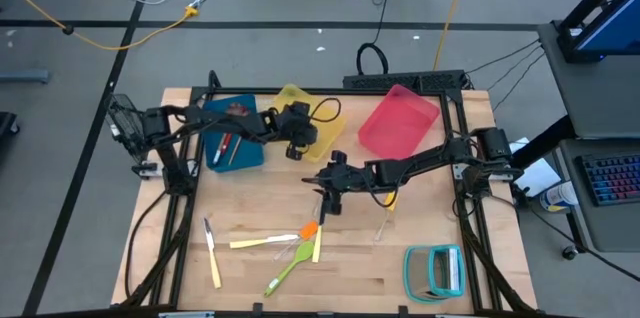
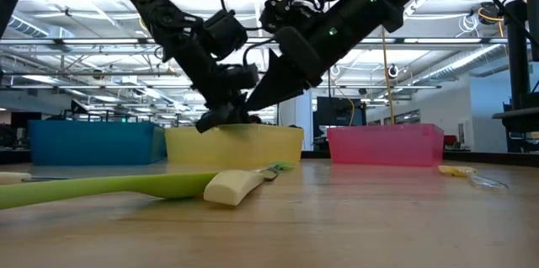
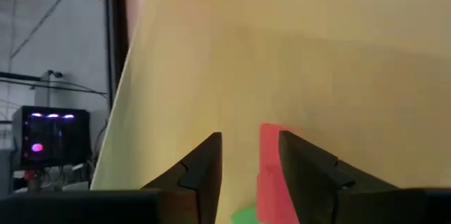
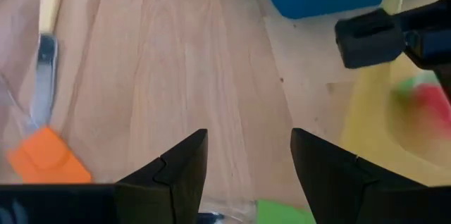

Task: Pick & Place Kitchen Items
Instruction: Put the red spatula into the yellow bin, then put the green spatula into the yellow bin

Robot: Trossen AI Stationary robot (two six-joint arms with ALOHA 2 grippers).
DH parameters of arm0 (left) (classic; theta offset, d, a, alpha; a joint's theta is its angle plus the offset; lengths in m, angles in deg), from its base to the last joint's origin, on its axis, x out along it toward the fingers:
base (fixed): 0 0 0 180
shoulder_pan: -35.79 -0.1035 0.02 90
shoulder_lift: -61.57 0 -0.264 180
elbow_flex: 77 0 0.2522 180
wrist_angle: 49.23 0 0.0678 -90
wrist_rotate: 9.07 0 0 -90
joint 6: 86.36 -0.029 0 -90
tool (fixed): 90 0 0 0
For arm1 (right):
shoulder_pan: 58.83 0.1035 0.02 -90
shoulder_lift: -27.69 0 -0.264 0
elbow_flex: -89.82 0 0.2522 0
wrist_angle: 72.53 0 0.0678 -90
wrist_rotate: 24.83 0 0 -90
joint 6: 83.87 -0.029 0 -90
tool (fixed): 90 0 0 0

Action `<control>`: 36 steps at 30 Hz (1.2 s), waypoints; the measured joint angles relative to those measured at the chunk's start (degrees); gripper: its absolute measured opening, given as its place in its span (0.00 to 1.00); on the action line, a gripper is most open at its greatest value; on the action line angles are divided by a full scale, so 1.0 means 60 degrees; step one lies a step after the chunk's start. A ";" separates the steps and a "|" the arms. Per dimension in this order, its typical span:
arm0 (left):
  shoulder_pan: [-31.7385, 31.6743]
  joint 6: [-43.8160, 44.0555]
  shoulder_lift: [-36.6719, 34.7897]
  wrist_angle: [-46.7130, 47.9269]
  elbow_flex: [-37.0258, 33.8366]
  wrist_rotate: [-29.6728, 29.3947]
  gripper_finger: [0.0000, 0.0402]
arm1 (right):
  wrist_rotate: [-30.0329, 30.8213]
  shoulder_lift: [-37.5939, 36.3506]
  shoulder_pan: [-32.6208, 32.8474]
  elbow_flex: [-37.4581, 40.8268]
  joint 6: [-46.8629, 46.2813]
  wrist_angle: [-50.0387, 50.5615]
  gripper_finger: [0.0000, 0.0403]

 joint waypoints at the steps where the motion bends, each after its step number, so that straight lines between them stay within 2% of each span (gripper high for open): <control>1: 0.0047 0.0070 -0.0081 0.0001 -0.0010 0.0005 0.37 | -0.0001 0.0000 0.0000 0.0000 0.0356 0.0059 0.49; 7: 0.0245 0.0400 -0.0929 0.0151 -0.0006 0.0021 0.39 | -0.0022 0.0000 0.0000 0.0000 0.2508 0.0256 0.49; 19: 0.0691 0.2997 -0.3673 0.0664 0.0005 0.0058 0.39 | -0.0105 0.0000 -0.0248 0.0000 0.3306 0.2403 0.49; 30: 0.1677 0.4641 -0.4859 0.1713 0.0005 0.0065 0.39 | -0.1366 0.0000 -0.0798 0.0002 0.6060 0.2819 0.49; 36: 0.2341 0.4955 -0.5076 0.2219 -0.0006 0.0069 0.39 | -0.2395 0.0000 -0.1143 0.0526 0.7366 0.1793 0.49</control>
